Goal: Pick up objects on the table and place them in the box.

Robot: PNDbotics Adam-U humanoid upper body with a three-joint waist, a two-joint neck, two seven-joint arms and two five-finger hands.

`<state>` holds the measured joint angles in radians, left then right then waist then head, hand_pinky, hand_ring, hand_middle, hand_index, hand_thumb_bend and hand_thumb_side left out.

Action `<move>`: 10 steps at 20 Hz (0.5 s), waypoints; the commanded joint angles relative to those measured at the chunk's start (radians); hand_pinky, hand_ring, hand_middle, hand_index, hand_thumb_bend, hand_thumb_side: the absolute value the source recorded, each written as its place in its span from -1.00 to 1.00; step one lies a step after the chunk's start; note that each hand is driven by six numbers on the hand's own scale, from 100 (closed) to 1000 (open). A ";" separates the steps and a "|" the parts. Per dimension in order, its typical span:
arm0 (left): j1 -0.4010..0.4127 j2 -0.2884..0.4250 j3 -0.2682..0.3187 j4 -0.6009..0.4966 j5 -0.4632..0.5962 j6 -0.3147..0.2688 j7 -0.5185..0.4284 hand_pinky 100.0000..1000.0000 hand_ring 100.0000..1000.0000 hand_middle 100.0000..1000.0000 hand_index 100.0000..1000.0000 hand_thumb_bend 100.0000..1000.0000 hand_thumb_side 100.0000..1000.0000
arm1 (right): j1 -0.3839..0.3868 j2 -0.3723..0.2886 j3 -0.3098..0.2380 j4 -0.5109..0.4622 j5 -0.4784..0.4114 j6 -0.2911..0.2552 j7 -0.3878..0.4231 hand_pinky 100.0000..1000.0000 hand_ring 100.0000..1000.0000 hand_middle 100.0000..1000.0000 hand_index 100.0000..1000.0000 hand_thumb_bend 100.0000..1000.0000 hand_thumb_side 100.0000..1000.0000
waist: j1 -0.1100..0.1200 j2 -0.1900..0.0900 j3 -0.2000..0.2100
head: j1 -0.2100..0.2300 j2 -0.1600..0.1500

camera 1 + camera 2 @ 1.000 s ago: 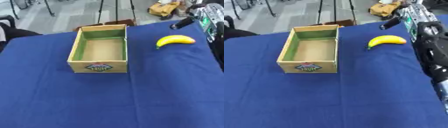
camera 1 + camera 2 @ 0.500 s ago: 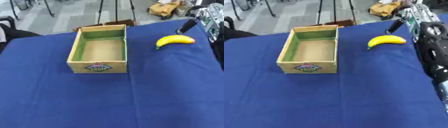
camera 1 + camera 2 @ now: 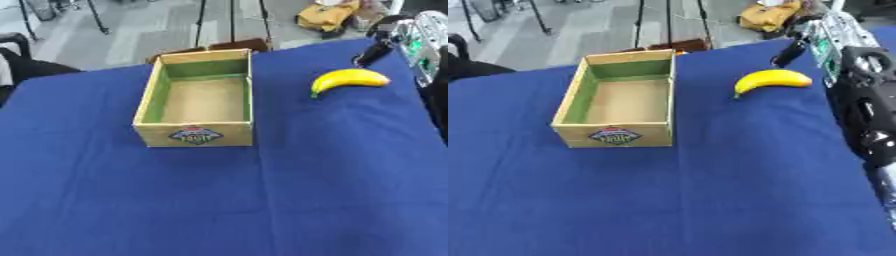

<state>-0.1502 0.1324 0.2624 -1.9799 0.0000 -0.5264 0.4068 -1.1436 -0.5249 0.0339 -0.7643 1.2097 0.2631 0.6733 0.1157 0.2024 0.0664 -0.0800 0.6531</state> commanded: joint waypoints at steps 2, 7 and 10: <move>-0.005 0.011 -0.001 -0.020 0.001 0.000 -0.004 -0.48 0.42 0.44 0.39 -1.00 0.81 | -0.019 -0.031 0.005 -0.018 -0.014 -0.006 -0.041 0.46 0.77 0.70 1.00 -0.25 -0.33 | -0.003 -0.014 0.000 | -0.004 -0.011; -0.005 0.011 -0.001 -0.020 0.002 0.000 -0.005 -0.48 0.41 0.44 0.39 -1.00 0.80 | -0.020 -0.031 0.009 0.006 -0.025 -0.016 -0.026 0.57 0.89 0.82 1.00 -0.40 -0.42 | -0.003 -0.012 0.000 | -0.004 -0.011; -0.005 0.010 -0.001 -0.020 0.002 0.000 -0.006 -0.49 0.41 0.44 0.39 -1.00 0.79 | -0.021 -0.032 0.018 0.028 -0.025 -0.028 0.000 1.00 1.00 0.89 1.00 -0.66 -0.42 | -0.003 -0.011 0.001 | -0.003 -0.011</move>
<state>-0.1501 0.1321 0.2623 -1.9799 0.0000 -0.5267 0.4056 -1.1435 -0.5283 0.0483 -0.7348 1.1916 0.2392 0.6644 0.1160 0.2047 0.0663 -0.0817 0.6490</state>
